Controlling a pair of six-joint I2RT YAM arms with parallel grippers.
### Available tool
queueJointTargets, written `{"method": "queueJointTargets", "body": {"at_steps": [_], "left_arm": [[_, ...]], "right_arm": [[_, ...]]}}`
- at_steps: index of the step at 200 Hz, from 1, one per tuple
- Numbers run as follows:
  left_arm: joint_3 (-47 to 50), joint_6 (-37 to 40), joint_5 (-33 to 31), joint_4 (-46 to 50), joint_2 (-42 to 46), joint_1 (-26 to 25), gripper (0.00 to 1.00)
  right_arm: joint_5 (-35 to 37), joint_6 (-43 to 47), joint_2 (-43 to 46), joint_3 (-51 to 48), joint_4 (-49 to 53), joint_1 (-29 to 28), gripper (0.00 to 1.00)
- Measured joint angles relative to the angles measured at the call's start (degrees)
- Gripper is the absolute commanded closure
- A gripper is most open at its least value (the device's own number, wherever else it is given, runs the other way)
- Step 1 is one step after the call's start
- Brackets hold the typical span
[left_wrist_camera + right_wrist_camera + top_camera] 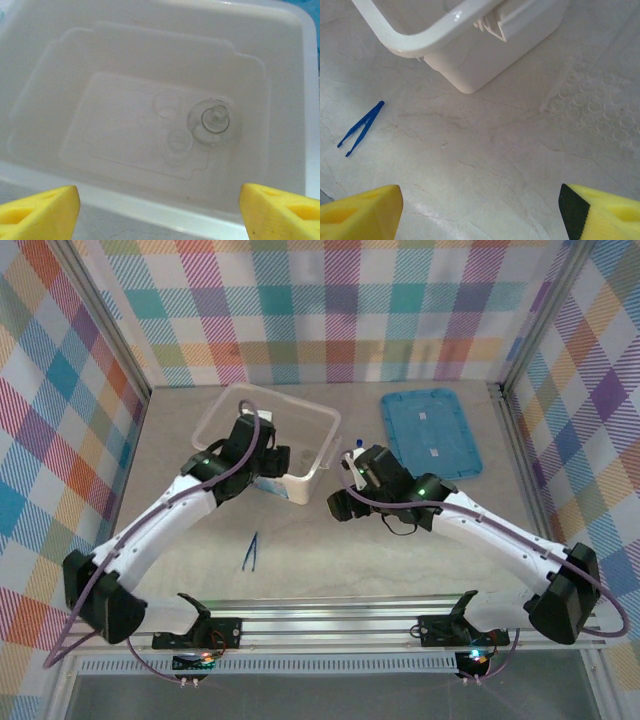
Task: Organize the chemistry lab equipment
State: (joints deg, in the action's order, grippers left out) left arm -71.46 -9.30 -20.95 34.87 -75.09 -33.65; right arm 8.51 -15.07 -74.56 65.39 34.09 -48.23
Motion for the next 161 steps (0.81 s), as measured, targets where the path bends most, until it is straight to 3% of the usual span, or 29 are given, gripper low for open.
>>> {"method": "queueJointTargets", "body": {"at_steps": [64, 161], "left_arm": [[9.73, -3.17, -2.12, 2.64, 8.57, -3.30, 0.20], [24.72, -11.30, -3.65, 2.89, 14.05, -7.28, 0.22]], "right_arm": [[-0.35, 5.46, -4.39, 2.95, -1.11, -0.59, 0.18], [-1.57, 9.92, -8.37, 7.39, -1.03, -0.59, 0.17]]}}
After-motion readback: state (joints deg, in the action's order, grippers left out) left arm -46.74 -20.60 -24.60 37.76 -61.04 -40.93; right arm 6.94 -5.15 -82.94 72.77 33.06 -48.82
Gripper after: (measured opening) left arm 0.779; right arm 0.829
